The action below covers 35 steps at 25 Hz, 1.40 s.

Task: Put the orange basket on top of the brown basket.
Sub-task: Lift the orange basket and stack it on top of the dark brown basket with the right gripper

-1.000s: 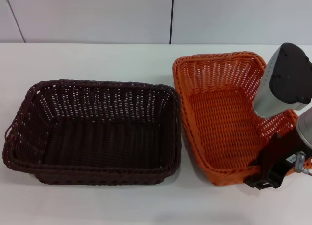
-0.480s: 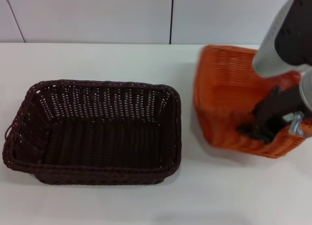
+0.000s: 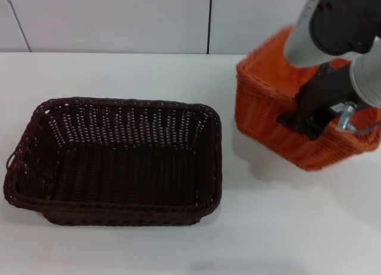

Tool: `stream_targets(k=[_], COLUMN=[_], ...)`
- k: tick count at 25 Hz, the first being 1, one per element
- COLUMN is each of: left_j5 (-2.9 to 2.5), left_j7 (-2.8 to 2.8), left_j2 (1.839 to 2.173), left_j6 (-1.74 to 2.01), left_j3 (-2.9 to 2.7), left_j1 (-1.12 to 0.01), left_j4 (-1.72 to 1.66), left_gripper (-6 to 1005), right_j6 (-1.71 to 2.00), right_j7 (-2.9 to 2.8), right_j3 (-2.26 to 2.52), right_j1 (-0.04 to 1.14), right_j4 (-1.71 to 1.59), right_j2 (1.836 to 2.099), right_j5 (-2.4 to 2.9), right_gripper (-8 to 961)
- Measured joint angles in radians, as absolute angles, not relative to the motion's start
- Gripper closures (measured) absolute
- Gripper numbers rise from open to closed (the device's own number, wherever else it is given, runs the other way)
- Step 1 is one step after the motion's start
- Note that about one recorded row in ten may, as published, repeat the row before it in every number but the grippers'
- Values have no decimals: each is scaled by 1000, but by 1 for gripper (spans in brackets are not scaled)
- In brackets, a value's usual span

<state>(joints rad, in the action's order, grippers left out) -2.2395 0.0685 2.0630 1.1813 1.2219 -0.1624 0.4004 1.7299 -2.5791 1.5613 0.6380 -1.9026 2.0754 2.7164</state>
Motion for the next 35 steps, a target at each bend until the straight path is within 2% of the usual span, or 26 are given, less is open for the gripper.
stream_targets(k=[5, 13, 27, 35], left_j5=[-2240, -2240, -2240, -2240], left_j7=[68, 68, 66, 66], left_j2=[2063, 2063, 2068, 2069], left_j6=[1182, 1183, 1184, 1173], left_j3=[1223, 1223, 1218, 1215], left_j1=[-161, -162, -160, -167], left_j4=[400, 391, 392, 395], left_gripper=[186, 186, 186, 186], right_j6=[1710, 1563, 1236, 1177], right_j7=[-2571, -2353, -1639, -1496], right_j3=[1624, 1777, 2072, 2155], right_j1=[700, 702, 454, 400], right_j4=[-1920, -1927, -1997, -1971], right_j2=[2075, 2076, 2073, 2071], right_j5=[2797, 2863, 2858, 2857], right_gripper=[755, 744, 725, 714])
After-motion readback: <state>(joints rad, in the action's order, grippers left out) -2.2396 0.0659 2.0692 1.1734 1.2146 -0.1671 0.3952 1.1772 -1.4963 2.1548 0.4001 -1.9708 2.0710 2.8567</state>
